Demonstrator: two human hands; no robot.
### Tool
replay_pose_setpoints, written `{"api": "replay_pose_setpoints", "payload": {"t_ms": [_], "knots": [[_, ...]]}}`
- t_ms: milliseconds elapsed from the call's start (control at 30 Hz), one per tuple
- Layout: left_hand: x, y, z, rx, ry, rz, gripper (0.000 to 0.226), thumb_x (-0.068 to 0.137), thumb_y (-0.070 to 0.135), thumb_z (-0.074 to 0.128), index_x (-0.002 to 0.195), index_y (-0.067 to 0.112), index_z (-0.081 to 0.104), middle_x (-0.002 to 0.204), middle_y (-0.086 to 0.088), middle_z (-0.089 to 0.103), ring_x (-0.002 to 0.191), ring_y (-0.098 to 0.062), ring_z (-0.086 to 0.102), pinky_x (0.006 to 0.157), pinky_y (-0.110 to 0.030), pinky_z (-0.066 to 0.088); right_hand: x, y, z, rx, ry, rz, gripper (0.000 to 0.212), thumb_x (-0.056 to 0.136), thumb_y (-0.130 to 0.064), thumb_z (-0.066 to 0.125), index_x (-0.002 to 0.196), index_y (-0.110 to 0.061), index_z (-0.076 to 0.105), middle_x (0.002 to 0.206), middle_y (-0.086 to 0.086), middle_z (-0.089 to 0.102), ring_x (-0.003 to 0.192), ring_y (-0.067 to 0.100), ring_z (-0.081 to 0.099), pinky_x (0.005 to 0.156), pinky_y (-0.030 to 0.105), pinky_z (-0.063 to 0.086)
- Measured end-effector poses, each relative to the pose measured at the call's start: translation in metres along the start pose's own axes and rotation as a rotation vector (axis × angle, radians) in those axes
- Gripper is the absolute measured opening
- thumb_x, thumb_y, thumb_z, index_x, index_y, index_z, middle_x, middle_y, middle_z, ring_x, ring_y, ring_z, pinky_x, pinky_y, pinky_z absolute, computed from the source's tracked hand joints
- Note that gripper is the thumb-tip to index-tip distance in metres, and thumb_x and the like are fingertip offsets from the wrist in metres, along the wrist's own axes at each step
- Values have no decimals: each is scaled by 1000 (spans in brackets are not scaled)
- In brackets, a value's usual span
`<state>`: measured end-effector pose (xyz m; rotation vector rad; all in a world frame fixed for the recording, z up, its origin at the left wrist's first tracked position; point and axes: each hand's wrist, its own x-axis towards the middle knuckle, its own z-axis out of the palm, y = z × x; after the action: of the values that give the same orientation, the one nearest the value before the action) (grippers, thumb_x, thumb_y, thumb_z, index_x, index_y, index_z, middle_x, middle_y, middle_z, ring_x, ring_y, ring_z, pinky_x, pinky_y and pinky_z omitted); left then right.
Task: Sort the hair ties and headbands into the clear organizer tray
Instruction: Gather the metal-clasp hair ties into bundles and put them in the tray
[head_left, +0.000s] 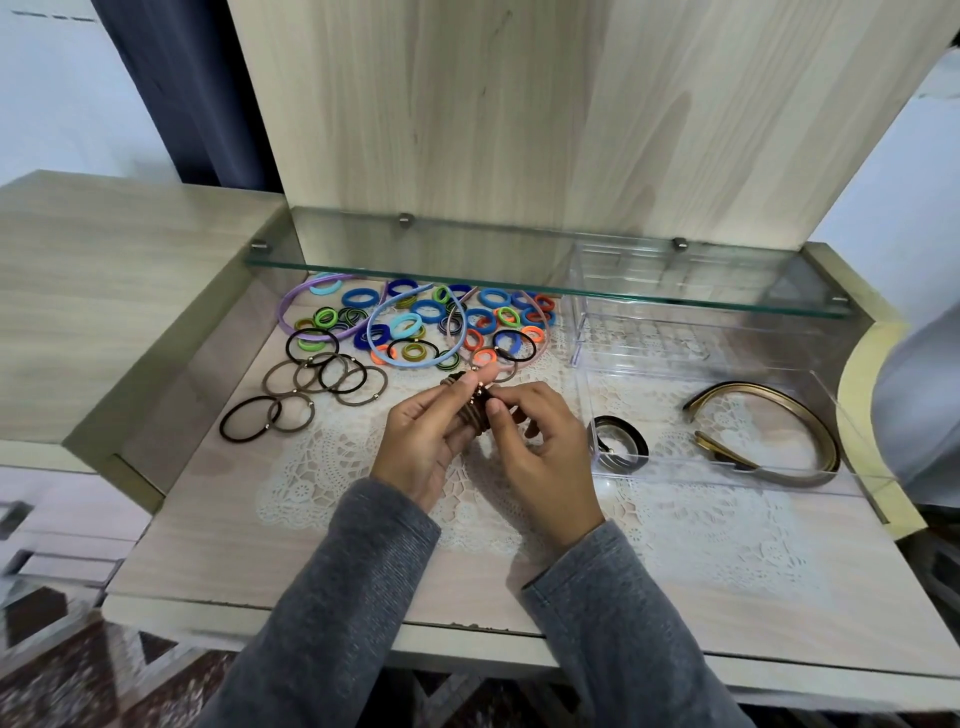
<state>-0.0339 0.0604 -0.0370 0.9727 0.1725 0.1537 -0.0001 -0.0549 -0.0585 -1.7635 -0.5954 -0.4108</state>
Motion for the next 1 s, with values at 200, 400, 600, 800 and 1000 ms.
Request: {"api": "replay_pose_setpoints", "payload": {"t_ms": [200,400,600,800,1000], "knots": [[1,0,1,-26,1,0,43,81,26,58,114,0,65,118,-9,69,111,-19,64,90,-26,54,0,-1,0,9,-13,29,18,89,-26,55,92,-16,69,88,-7,61,86,10,57,74,27,45],[2,2,1,-61,18,-66,53,88,36,47,119,-4,62,117,-11,69,112,-21,63,92,-27,51,-3,3,5,49,-70,72,12,83,-32,63,89,-23,67,96,-4,53,97,18,54,80,48,50],[2,5,1,-107,55,-89,58,97,40,33,103,-7,66,114,-13,70,106,-23,64,106,-35,38,-4,-1,5,15,-156,76,12,78,-36,65,87,-29,65,97,-1,49,102,18,50,93,39,43],[3,7,0,-205,88,-110,62,98,44,33,109,-8,65,114,-15,69,109,-23,64,98,-34,48,-3,-3,4,11,-181,134,25,76,-42,63,91,-24,70,97,-6,46,103,22,48,94,40,42],[3,16,-8,-275,23,-211,67,93,52,36,108,-3,70,117,-15,68,95,-19,67,88,-28,44,-2,-17,-7,-56,-299,106,23,77,-41,66,96,-29,67,94,-11,42,101,21,45,92,28,37]]}}
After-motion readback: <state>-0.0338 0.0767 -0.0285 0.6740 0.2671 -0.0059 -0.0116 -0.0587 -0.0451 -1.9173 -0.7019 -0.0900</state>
